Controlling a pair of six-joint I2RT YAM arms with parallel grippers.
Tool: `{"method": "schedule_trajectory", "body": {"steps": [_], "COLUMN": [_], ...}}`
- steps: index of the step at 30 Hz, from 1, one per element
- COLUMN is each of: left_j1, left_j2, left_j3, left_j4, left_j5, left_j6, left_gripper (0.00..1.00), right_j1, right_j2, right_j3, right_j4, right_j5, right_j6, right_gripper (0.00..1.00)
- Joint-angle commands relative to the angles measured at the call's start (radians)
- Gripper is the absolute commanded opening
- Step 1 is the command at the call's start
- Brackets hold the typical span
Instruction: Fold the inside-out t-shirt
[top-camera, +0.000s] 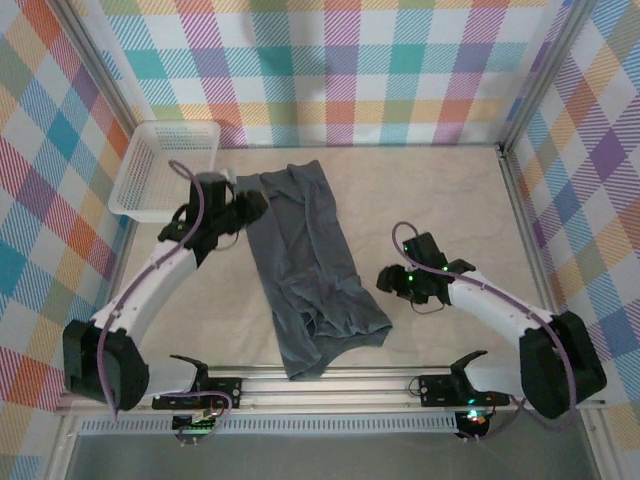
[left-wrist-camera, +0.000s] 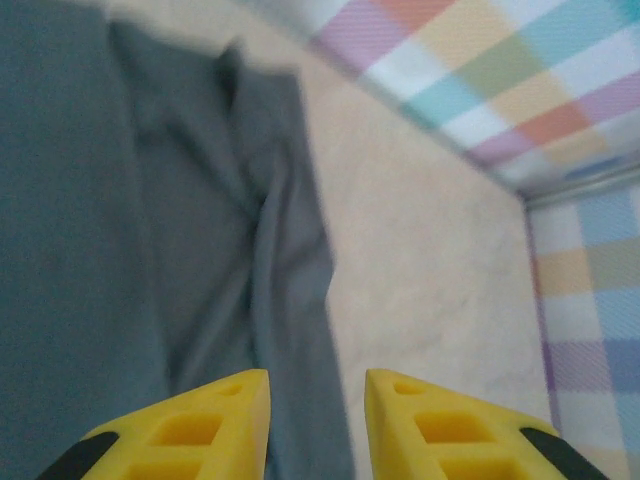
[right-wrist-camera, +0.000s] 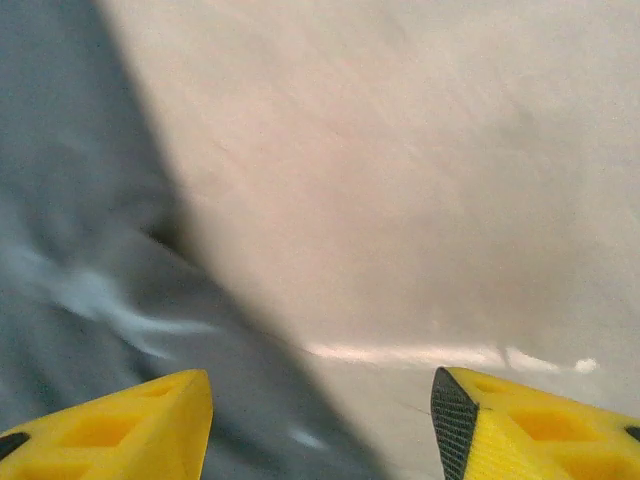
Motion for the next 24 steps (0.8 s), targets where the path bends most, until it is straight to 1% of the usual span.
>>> {"method": "schedule_trajectory", "body": {"steps": [1,3,6,9,13,15,17,19,21,24], "left_j1": [-0.054,-0.092,-0.147,-0.212,-0.328,-0.392,-0.434,-0.458,-0.470,-0.474], "left_j2": [-0.076,-0.151,-0.237,-0.295,-0.382,-0.416,-0.435,-0.447,-0.445,-0.420], "left_j3": [-0.127,-0.189,-0.283,-0.379,-0.490,-0.518,-0.534,-0.569,-0.604,-0.622], "left_j4": [-0.214,-0.269,-0.318,-0.349,-0.344,-0.376,-0.411,-0.388,-0.337,-0.277], "left_j5": [0.021,0.017,0.041,0.064,0.063,0.051,0.049,0.076,0.097,0.103], "left_j6": [-0.085,-0.132,-0.221,-0.309,-0.464,-0.522,-0.557,-0.595,-0.622,-0.619], "left_gripper": [0.32,0.34,0.36,0.36,0.37,0.38,0.39,0.45,0.52,0.58], "right_j1": [0.001,0.001,0.001,0.008,0.034,0.053,0.069,0.084,0.089,0.089], "right_j2": [0.017,0.033,0.057,0.081,0.090,0.081,0.069,0.061,0.062,0.049], "right_j3": [-0.029,-0.052,-0.093,-0.117,-0.111,-0.099,-0.097,-0.102,-0.105,-0.097], "right_j4": [-0.063,-0.052,0.011,0.081,0.093,0.080,0.074,0.070,0.070,0.064], "right_j5": [-0.152,-0.194,-0.277,-0.356,-0.393,-0.395,-0.401,-0.397,-0.393,-0.381], "right_j6": [-0.119,-0.104,-0.056,0.004,0.045,0.058,0.072,0.081,0.083,0.095], "right_gripper": [0.59,0.59,0.57,0.49,0.38,0.36,0.34,0.30,0.24,0.11]}}
